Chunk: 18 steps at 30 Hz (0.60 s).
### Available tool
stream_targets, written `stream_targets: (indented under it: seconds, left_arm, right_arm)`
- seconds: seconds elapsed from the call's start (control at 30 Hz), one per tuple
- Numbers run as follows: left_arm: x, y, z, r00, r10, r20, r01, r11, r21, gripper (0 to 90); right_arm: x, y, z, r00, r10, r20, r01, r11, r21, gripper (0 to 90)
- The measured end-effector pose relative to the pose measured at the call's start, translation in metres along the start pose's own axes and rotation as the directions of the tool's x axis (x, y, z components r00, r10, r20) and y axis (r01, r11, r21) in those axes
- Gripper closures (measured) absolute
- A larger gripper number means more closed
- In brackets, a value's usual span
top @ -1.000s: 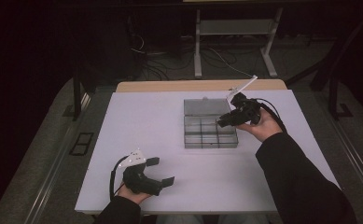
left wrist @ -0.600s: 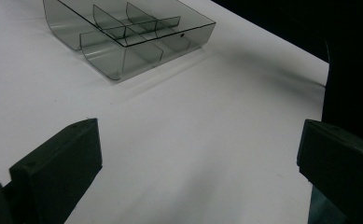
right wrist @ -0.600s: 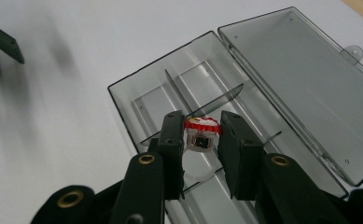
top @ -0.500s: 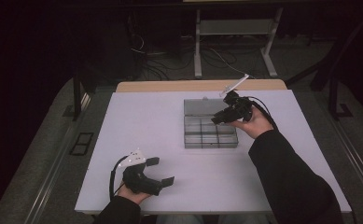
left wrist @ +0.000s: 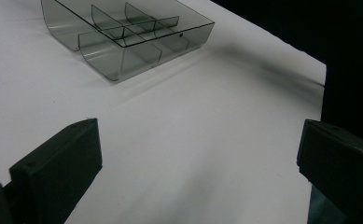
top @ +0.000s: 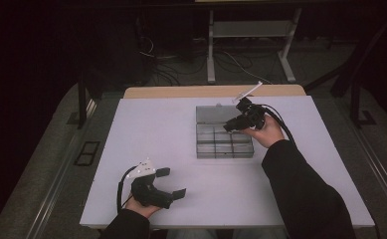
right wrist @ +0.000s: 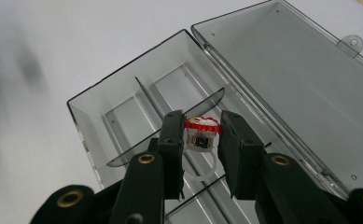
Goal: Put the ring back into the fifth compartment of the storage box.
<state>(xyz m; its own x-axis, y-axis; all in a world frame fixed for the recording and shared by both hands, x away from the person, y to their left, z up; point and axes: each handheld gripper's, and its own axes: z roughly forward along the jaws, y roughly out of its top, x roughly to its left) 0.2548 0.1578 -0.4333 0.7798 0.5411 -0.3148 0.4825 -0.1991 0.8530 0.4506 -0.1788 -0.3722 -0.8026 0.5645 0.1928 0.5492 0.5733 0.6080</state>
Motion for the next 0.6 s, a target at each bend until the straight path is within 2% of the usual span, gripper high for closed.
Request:
stream_targets:
  seconds: [0.3,0.4,0.6]
  left_arm:
    - [0.000,0.000,0.000,0.9999,0.010,0.005,-0.010,0.9999,0.007,0.0]
    - [0.000,0.001,0.001,0.9999,0.011,0.005,-0.011,0.9999,0.012,0.0]
    - [-0.001,0.001,0.002,0.9998,0.018,0.007,-0.018,0.9997,0.018,0.0]
  right_arm:
    - [-0.006,-0.001,0.019,1.0000,0.008,0.004,-0.008,1.000,-0.006,69.6]
    - [-0.008,-0.002,0.028,0.9998,0.020,0.009,-0.020,1.000,-0.017,69.5]
    - [-0.013,-0.004,0.044,0.9990,0.045,0.006,-0.045,0.999,-0.004,69.5]
